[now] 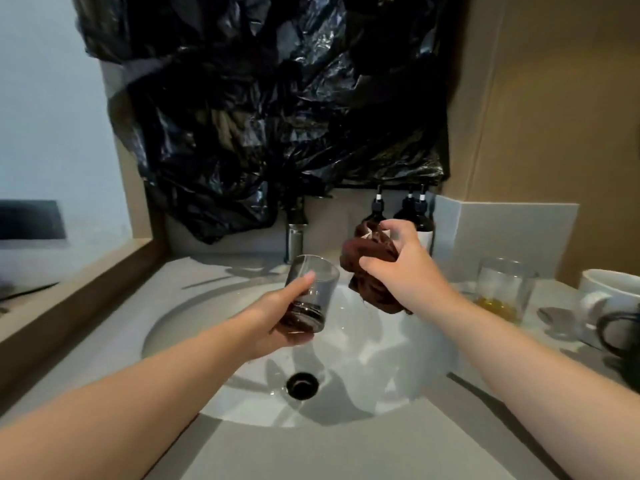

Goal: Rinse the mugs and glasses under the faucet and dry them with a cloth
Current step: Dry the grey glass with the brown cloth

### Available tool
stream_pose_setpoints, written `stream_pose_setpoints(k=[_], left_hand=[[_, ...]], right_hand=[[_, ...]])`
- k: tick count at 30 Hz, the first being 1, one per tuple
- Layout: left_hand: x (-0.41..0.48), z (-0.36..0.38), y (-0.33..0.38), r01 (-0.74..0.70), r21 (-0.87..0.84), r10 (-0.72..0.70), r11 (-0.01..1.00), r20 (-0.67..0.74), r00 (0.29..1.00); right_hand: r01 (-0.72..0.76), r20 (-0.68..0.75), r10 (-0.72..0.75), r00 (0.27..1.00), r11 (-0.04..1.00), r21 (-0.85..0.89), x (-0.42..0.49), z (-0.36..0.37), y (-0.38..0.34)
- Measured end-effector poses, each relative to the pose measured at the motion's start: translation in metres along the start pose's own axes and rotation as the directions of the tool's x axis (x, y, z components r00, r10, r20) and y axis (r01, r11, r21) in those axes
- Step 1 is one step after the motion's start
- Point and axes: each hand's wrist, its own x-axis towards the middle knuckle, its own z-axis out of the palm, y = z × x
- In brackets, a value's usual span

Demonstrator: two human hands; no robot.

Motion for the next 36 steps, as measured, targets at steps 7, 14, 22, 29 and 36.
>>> stream_pose_setpoints(k=[7, 14, 22, 29, 36], left_hand=[[0.018, -0.011, -0.007, 0.05, -0.221, -0.044, 0.974, 0.03, 0.999], [0.028, -0.009, -0.018, 0.086, -0.097, -0.083, 0.992, 0.035, 0.996], [0.029, -0.015, -0.019, 0.023, -0.014, -0.023, 1.0, -0.021, 1.0], [0.017, -0.002, -0.026, 0.007, 0.162, 0.012, 0.987, -0.113, 0.993], [0.011, -0.004, -0.02, -0.052, 0.125, 0.068, 0.991, -0.132, 0.989]], right_hand=[[0.278, 0.015, -0.285, 0.958, 0.92, -0.275, 0.015, 0.057, 0.031], [0.312, 0.037, -0.314, 0.949, 0.909, -0.276, 0.011, 0.054, 0.053], [0.594, 0.214, -0.555, 0.804, 0.722, -0.356, -0.007, 0.062, 0.043], [0.527, 0.114, -0.554, 0.825, 0.681, -0.509, -0.003, 0.058, 0.039], [0.608, 0.146, -0.617, 0.773, 0.656, -0.447, -0.007, 0.057, 0.035]])
